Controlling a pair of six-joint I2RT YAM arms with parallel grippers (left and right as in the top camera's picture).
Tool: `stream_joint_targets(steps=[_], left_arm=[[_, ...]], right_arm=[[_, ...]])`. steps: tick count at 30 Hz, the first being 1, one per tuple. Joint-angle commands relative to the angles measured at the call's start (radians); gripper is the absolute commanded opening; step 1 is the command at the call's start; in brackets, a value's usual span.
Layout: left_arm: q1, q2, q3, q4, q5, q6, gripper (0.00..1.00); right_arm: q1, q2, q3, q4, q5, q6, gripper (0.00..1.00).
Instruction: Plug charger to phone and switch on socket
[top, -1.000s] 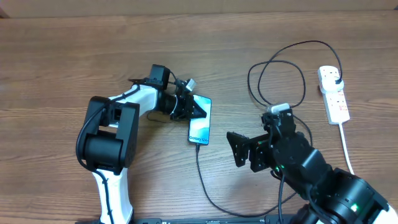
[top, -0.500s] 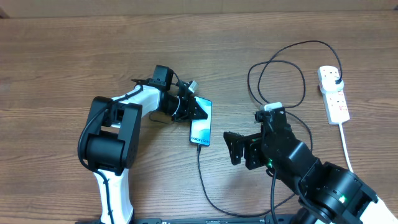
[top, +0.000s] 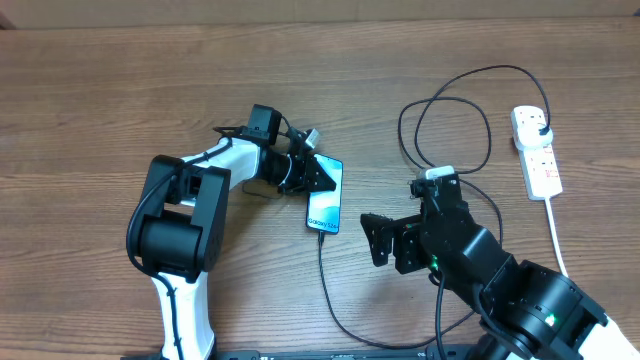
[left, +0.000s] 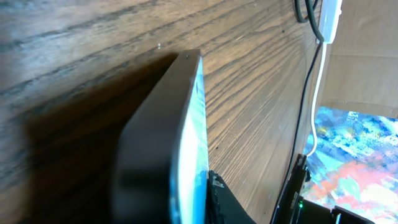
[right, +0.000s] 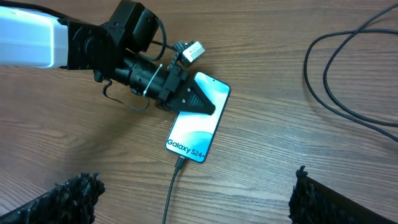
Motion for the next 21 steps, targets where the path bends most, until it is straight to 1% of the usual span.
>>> stream_joint_targets(steps=[1,4,9,13,16,21], left_arm=[[-0.013,0.007,-0.027,0.012,-0.103,0.019,0.17],[-0.014,0.007,-0.027,0.011,-0.137,0.018,0.18],[-0.019,0.007,-0.028,0.011,-0.15,0.014,0.19],[-0.031,0.007,-0.029,0.012,-0.169,0.011,0.24],[-0.037,0.007,-0.029,0.015,-0.176,0.01,0.3],[-0.039,0.007,-0.029,0.015,-0.177,0.01,0.31]], right_arm=[[-0.004,-0.003,0.021,-0.003,-0.001,0.004,1.0],[-0.004,-0.003,0.021,-0.007,-0.001,0.004,1.0],[-0.004,-0.003,0.021,-0.016,-0.001,0.004,1.0],[-0.004,-0.003,0.021,-0.019,-0.001,0.004,1.0],[-0.004,-0.003,0.021,-0.022,-0.001,0.004,1.0],[-0.004,-0.003,0.021,-0.031,-0.001,0.004,1.0]])
